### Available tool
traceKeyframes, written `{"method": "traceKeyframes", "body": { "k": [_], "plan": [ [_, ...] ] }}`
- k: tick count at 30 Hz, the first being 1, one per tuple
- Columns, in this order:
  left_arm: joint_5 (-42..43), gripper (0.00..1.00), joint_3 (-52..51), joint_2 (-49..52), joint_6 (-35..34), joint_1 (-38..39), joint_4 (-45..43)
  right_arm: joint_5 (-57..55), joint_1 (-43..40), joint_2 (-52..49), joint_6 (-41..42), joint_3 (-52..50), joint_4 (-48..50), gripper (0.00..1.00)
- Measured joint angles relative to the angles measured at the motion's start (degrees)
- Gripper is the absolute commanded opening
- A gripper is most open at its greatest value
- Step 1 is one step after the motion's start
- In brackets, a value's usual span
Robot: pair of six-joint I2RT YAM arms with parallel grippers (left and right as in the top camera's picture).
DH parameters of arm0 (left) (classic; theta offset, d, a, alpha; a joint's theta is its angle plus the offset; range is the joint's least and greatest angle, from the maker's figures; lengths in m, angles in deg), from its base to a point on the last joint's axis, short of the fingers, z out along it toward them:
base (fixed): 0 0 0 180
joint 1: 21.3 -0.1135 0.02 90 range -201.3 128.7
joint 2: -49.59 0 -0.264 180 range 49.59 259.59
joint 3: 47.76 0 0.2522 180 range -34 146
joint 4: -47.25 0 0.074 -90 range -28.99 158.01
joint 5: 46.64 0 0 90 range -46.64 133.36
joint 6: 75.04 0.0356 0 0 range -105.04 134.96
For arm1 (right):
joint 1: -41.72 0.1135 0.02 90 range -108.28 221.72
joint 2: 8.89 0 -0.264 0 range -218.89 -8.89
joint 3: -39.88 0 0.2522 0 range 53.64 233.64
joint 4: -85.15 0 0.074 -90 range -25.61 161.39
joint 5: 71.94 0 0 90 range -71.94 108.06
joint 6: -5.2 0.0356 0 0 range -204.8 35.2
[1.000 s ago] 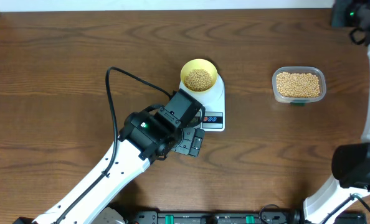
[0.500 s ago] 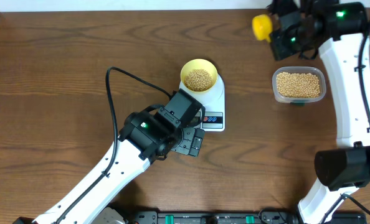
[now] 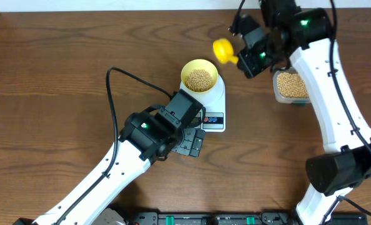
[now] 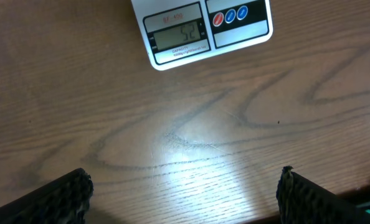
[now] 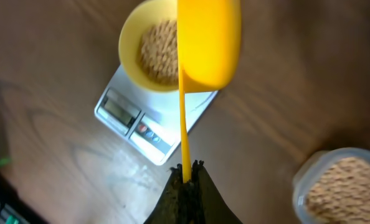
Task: Scoop item into bowl and weigh 50g on scale
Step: 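Bring the scoop back over the yellow bowl with the right gripper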
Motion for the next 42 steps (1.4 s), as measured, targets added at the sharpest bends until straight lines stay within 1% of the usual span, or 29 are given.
{"method": "traceKeyframes", "body": {
  "k": [5, 13, 22, 29, 42],
  "plan": [
    [0.0, 0.97, 0.0, 0.0, 0.0, 0.02, 0.0, -0.04, 1.07, -0.13, -0.87, -3.98, -0.26, 0.01],
    [0.0, 0.97, 0.0, 0.0, 0.0, 0.02, 0.02, -1.49, 4.5, -0.15, -2.56, -4.2, 0.22, 0.01],
    [0.0, 0.97, 0.0, 0.0, 0.0, 0.02, 0.02, -7.8, 8.87, -0.15, -3.78, -4.2, 3.02, 0.01],
    [0.0, 0.97, 0.0, 0.0, 0.0, 0.0, 0.02, -10.4, 9.27, -0.76, -3.93, -4.24, 4.17, 0.01],
    [0.0, 0.97, 0.0, 0.0, 0.0, 0.02, 0.02, -11.28, 10.34, -2.67, -3.93, -4.79, 4.92, 0.01]
  ]
}}
